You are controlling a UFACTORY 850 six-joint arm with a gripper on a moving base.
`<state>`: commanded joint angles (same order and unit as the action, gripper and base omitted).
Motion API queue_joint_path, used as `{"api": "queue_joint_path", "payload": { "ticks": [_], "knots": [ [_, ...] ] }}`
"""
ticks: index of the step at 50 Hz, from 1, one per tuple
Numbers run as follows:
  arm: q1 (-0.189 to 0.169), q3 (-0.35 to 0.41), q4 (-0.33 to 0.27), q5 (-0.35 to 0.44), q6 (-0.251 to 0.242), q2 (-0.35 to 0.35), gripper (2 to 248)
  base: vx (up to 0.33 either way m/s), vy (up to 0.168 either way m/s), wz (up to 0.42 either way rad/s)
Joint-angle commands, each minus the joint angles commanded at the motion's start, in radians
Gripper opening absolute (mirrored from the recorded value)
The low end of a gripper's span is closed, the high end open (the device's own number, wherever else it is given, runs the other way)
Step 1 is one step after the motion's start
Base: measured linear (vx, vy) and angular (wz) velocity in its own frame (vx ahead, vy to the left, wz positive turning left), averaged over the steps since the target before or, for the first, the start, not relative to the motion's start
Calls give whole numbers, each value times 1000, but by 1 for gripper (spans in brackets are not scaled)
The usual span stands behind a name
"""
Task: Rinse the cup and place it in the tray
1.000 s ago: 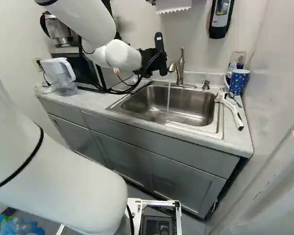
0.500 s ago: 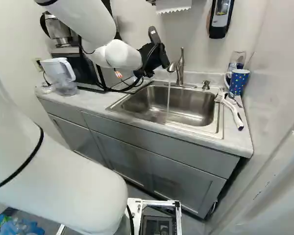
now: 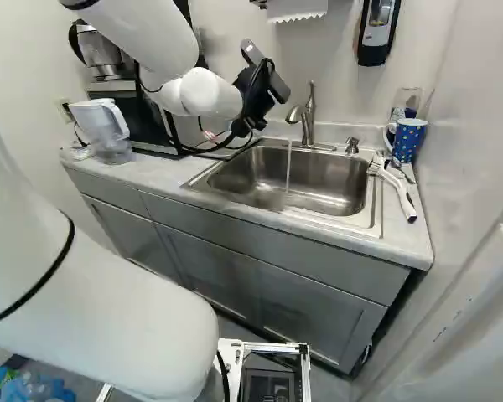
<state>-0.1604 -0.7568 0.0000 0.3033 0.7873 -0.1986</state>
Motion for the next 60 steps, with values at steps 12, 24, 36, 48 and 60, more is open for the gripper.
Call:
{"api": "queue_joint_path", "payload": {
  "ticks": [12,24,36,48,60],
  "knots": [
    [0,0,0,0,-127,0,125,0,0,0],
    [0,0,0,0,-253,0,125,0,0,0],
    [0,0,0,0,-379,0,125,0,0,0],
    [0,0,0,0,-506,0,125,0,0,0],
    [0,0,0,0,-633,0,125,0,0,0]
  ]
}}
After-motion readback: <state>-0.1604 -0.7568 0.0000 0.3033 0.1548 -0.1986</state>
